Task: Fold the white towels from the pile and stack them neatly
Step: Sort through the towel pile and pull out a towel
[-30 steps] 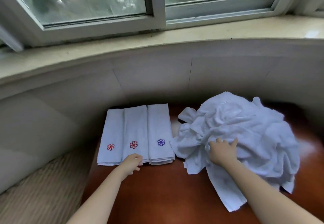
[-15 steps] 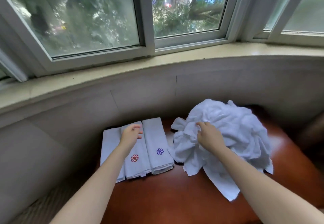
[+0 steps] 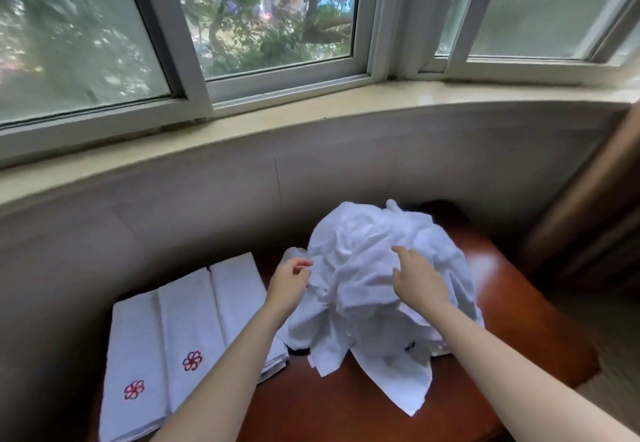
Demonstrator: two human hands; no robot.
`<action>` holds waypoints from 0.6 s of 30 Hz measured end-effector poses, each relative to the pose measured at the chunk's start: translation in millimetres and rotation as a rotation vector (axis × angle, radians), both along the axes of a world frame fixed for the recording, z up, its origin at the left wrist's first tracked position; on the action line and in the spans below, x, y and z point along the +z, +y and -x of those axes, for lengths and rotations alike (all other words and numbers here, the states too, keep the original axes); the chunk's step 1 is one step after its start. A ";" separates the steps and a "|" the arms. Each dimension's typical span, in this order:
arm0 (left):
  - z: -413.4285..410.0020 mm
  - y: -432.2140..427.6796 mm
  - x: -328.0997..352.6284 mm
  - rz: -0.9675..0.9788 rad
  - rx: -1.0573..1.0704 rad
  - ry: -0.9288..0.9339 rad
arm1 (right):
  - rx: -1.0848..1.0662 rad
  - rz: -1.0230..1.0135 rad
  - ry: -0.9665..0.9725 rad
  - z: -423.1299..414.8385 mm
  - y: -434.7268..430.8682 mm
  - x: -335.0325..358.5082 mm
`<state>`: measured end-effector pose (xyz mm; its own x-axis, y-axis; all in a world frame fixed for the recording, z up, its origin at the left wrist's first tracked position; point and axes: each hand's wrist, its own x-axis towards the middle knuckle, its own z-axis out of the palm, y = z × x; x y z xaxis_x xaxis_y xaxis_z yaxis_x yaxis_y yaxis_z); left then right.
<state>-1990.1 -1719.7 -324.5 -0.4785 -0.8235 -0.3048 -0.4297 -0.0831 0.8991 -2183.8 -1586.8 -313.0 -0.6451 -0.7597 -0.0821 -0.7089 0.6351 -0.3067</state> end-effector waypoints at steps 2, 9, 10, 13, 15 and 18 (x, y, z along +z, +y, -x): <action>29.8 0.0 -34.1 0.016 -0.052 -0.034 | 0.004 0.001 0.051 22.2 -0.9 -30.5; 114.6 -5.4 -174.6 0.203 -0.156 -0.033 | 0.118 -0.041 0.337 85.3 -23.2 -159.1; 121.6 -5.0 -190.5 0.252 -0.135 -0.015 | 0.104 0.031 0.342 86.1 -25.4 -174.5; 133.3 -10.4 -227.7 0.410 0.018 0.069 | 0.067 0.366 0.425 79.3 -28.3 -208.2; 133.8 -18.3 -243.0 0.486 0.097 0.121 | 0.025 0.566 0.488 75.1 -30.1 -221.2; 127.1 -25.0 -251.0 0.647 0.116 0.238 | -0.021 0.764 0.564 72.5 -33.6 -233.1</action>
<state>-2117.2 -1744.8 -575.4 -0.3690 -0.8543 0.3661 -0.2358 0.4671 0.8522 -2256.3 -1620.4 -546.0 -0.4518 -0.4670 0.7602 -0.8702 0.4184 -0.2602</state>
